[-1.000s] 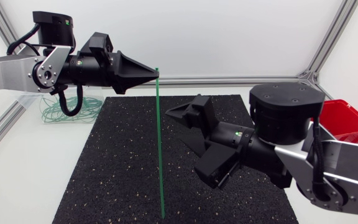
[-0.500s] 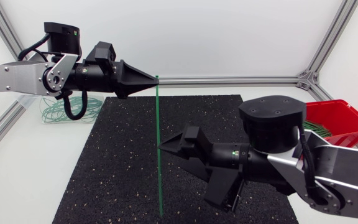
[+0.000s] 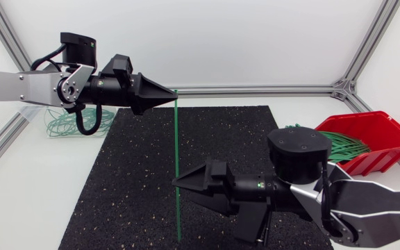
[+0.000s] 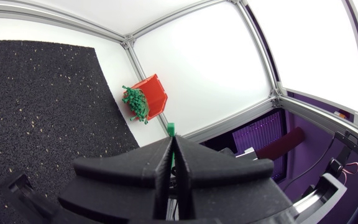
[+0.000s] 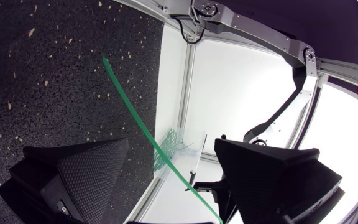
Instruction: Take a green cable tie from the red box, thread the tail through the head to close it, then place it in the transparent bin on the left.
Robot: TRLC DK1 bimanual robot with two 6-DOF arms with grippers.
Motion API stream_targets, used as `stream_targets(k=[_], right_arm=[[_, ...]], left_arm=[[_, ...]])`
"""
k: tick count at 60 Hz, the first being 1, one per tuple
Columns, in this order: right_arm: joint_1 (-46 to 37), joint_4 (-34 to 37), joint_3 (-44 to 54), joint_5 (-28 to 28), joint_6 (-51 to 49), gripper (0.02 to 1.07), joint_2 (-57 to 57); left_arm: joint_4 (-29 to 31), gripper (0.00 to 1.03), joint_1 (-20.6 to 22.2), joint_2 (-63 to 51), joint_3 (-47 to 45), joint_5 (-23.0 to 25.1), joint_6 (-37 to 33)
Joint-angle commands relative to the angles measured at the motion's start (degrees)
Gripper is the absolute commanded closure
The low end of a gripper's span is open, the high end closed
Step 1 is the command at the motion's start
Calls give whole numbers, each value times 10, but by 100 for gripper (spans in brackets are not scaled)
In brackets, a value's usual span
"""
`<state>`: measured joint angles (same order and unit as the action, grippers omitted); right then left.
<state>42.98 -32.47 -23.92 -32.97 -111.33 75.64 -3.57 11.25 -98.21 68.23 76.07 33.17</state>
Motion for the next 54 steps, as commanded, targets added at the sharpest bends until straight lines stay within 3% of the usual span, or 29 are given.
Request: stream_targets(k=[1,7,33,54], right_arm=[[1,-19,16,-9,-27,6,17],[6,-62,22,-10,-37,6,42],[46,-77,35,17,-37,6,56],[61,-159,59,17,-17,8,101]], left_arm=[[2,100,-5,-16,22,10,-5],[2,100,-5,-18,23,13,-5],[8,100,-8,-25,26,13,-5],[8,100,-6,-25,23,13,-7]])
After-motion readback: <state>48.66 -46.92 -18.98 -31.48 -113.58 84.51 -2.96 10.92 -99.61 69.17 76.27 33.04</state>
